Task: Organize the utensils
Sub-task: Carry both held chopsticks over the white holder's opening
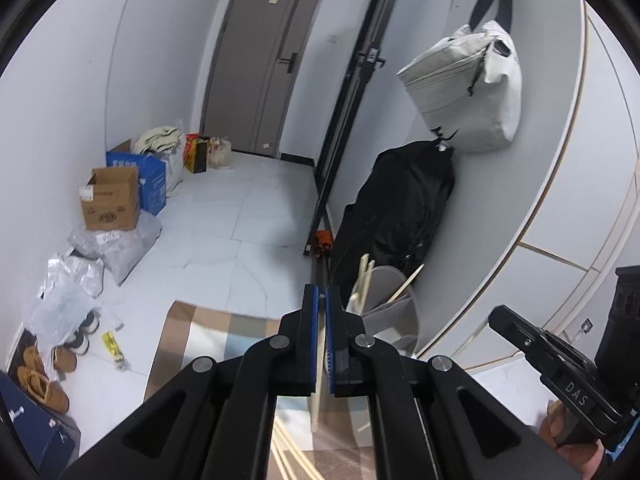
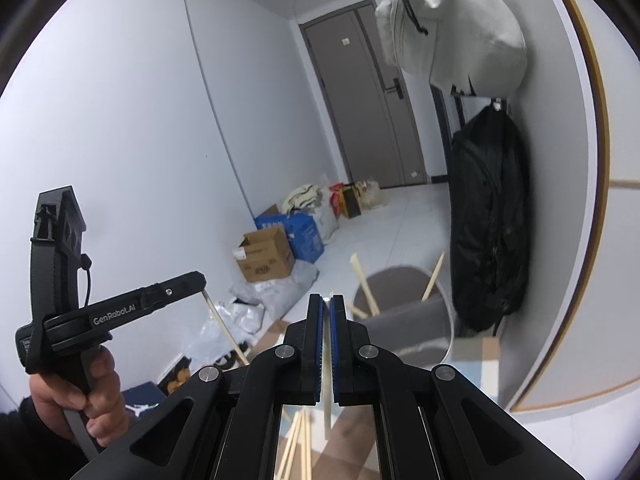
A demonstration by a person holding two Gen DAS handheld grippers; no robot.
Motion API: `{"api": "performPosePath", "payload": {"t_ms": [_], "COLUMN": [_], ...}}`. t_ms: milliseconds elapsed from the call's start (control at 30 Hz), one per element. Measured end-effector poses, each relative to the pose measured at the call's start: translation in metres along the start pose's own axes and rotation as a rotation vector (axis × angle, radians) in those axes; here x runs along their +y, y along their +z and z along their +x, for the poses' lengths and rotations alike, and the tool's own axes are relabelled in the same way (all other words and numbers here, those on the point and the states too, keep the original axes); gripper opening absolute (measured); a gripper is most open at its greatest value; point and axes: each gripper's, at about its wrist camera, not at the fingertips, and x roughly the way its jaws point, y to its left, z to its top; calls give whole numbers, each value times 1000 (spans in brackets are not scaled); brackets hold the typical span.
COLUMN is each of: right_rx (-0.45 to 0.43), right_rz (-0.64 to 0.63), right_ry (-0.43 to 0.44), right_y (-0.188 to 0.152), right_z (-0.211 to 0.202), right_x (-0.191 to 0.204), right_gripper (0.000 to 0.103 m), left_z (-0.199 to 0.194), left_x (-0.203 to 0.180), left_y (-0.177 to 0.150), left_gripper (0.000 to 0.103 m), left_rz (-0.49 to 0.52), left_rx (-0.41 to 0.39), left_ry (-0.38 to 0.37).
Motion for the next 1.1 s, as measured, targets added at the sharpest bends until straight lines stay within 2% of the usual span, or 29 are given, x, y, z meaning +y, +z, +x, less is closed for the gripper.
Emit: {"api": "performPosePath", "payload": {"t_ms": [333, 600, 833, 1100], "right_rx": [-51, -84, -96, -76], "right_rz": [-26, -47, -51, -51], "right_ry": [-24, -46, -58, -63], "right_y": [61, 103, 121, 121], "right_z": [-4, 12, 32, 57], "right_x": [-18, -35, -50, -64], "right_gripper": [3, 3, 3, 3], "left_z": [0, 21, 50, 77], "left_x": [-42, -61, -64, -55], "left_y": [50, 81, 84, 81], "left_gripper": [0, 0, 0, 0], "left_rz": [62, 88, 110, 105], "left_rx": [-38, -50, -36, 9], "left_ry": [-71, -98, -79, -75]}}
